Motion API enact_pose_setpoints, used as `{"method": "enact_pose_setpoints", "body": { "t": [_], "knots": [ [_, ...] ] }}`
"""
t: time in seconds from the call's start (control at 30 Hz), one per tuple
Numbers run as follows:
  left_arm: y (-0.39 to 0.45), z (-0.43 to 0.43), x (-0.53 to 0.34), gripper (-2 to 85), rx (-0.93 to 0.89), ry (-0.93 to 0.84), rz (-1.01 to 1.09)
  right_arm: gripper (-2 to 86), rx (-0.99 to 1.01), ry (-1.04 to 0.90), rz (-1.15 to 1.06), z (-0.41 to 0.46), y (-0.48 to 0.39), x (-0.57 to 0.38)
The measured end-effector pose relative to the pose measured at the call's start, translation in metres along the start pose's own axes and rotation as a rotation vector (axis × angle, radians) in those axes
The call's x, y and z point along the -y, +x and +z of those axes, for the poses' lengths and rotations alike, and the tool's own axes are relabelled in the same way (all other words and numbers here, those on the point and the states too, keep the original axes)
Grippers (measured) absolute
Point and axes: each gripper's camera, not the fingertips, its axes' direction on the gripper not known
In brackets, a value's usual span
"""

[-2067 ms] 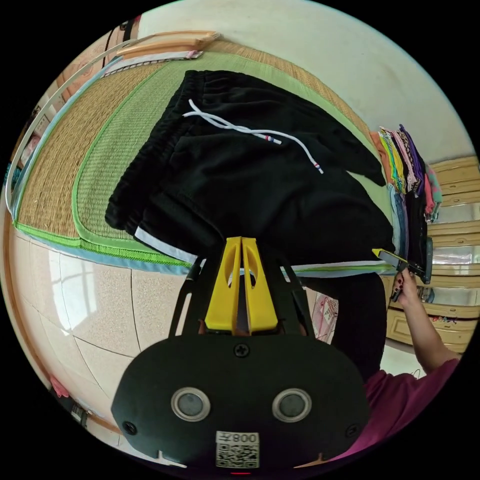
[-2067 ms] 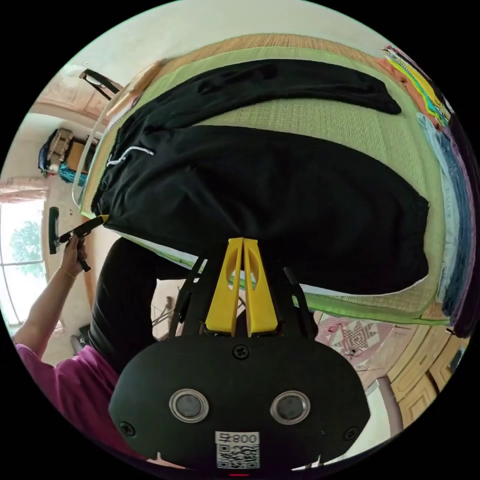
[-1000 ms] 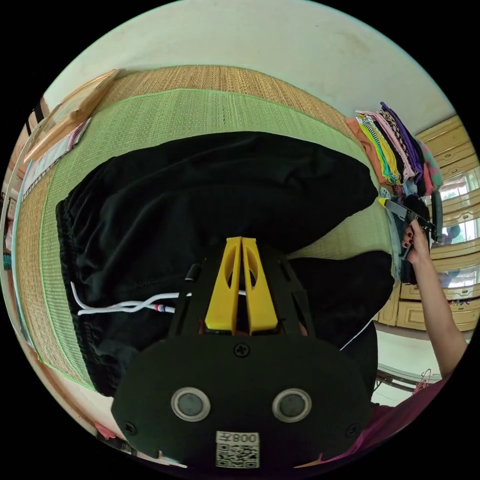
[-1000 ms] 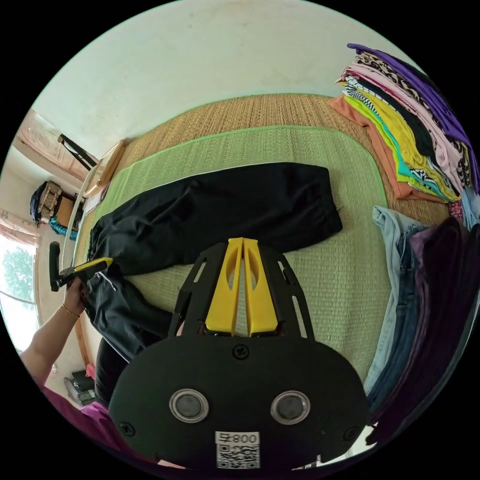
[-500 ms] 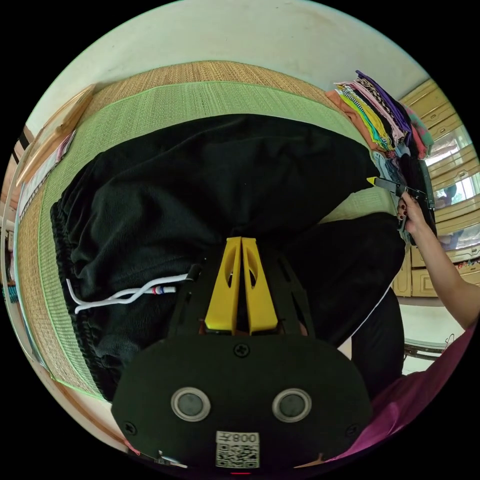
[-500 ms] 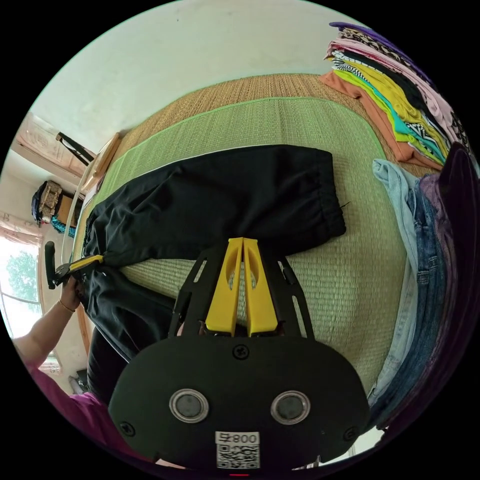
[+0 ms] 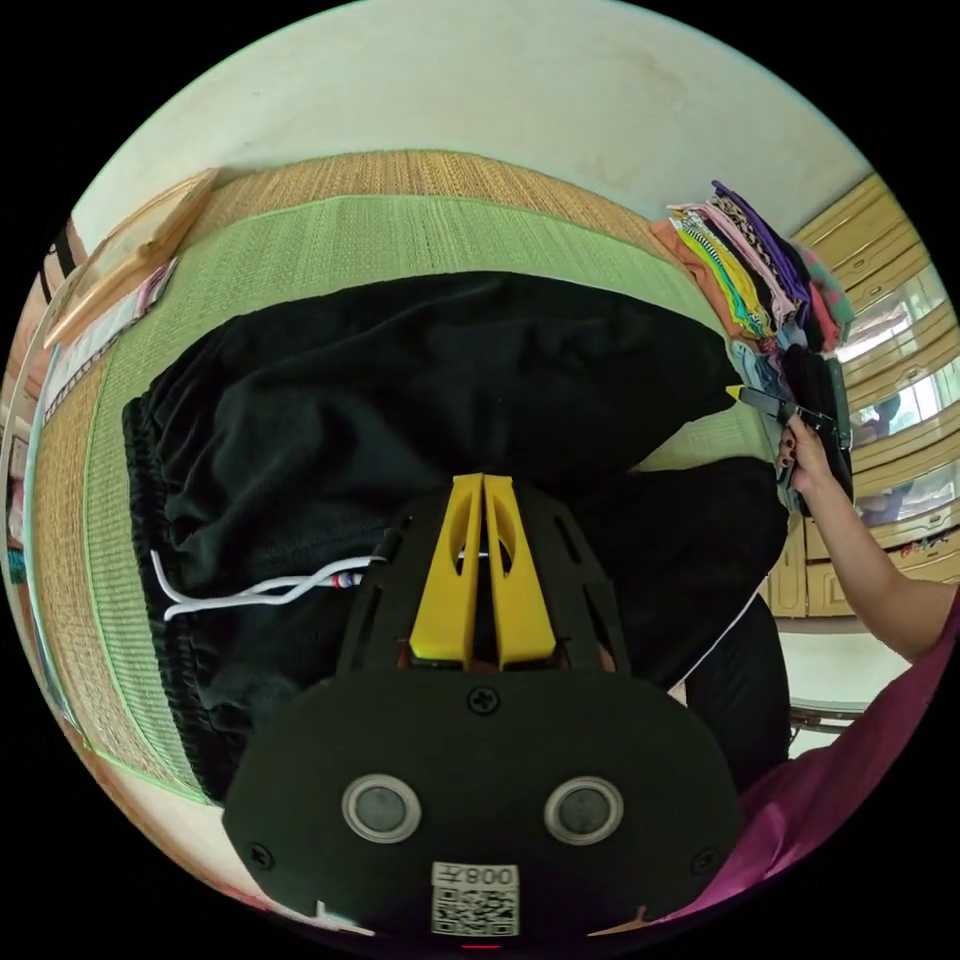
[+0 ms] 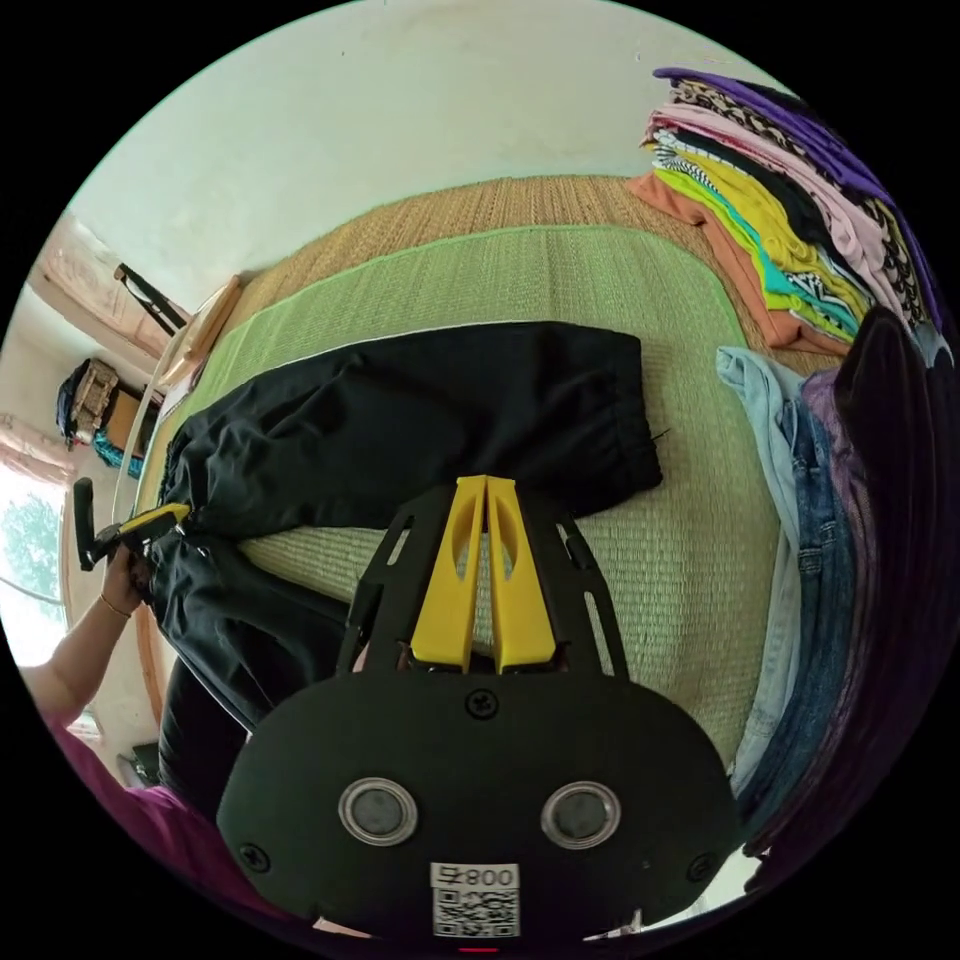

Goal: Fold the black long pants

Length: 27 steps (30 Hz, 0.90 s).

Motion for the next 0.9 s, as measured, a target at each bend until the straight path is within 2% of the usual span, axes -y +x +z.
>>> {"method": "enact_pose_setpoints", "body": {
  "t": [0.3,0.47,0.6,0.8,0.9],
  "knots": [
    [-0.114,-0.045,0.031,1.9,0.080,0.067,-0.119,1.4,0.149,0.060,-0.242,-0.018,-0.086,0.066],
    [-0.164,-0.056,0.067,4.3,0.164,0.031,-0.130,5.9,0.240,-0.007,-0.381,-0.004,-0.160,0.123],
    [-0.196,-0.060,0.100,7.2,0.194,-0.002,-0.097,7.0,0.247,-0.047,-0.478,0.002,-0.212,0.158],
    [-0.229,-0.039,0.139,9.3,0.210,-0.166,-0.002,8.8,0.210,-0.087,-0.621,-0.001,-0.289,0.213],
    [-0.237,-0.037,0.146,9.2,0.221,-0.172,0.036,9.6,0.178,-0.103,-0.678,-0.005,-0.323,0.240]
  ]
}}
